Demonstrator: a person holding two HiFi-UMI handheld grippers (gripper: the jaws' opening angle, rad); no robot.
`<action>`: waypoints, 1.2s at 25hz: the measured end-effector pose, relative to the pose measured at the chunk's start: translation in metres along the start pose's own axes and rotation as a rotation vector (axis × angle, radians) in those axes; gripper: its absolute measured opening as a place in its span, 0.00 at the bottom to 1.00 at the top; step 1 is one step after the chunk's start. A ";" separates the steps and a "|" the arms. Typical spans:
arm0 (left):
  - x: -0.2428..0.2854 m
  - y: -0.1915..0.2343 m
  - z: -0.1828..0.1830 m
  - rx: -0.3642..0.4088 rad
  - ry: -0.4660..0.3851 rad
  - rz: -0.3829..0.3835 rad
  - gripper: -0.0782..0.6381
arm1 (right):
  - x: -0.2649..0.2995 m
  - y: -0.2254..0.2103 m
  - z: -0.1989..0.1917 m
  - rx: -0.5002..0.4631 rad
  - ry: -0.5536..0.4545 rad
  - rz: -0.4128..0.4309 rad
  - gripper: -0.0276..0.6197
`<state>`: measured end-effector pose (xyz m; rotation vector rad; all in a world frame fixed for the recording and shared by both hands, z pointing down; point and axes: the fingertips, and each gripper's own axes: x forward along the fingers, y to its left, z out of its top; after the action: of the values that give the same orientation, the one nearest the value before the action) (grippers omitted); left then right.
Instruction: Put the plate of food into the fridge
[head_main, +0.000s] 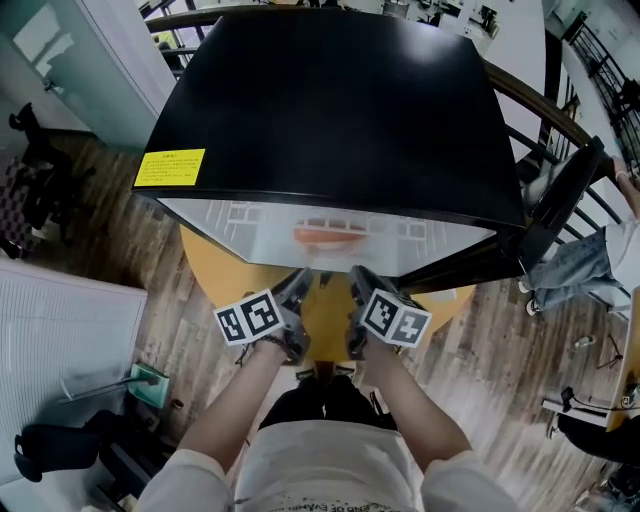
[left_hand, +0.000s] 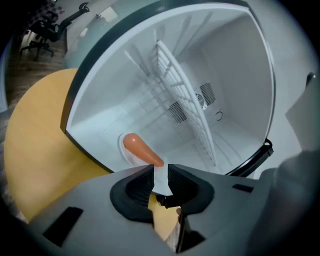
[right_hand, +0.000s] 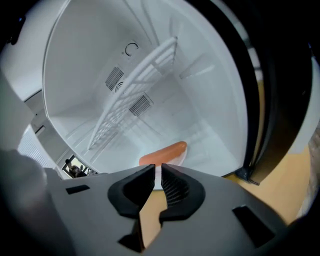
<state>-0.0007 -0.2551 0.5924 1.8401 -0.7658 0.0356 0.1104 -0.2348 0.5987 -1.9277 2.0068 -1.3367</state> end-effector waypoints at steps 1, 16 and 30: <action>-0.010 -0.007 -0.001 0.019 -0.006 -0.007 0.25 | -0.008 0.006 -0.001 -0.019 0.003 0.010 0.13; -0.116 -0.098 -0.062 0.552 0.016 -0.013 0.14 | -0.135 0.089 -0.040 -0.300 0.028 0.202 0.08; -0.137 -0.087 -0.114 0.586 0.064 0.055 0.14 | -0.164 0.100 -0.076 -0.389 0.028 0.195 0.08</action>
<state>-0.0270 -0.0736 0.5151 2.3531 -0.8158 0.3886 0.0237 -0.0727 0.5035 -1.7849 2.5466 -0.9908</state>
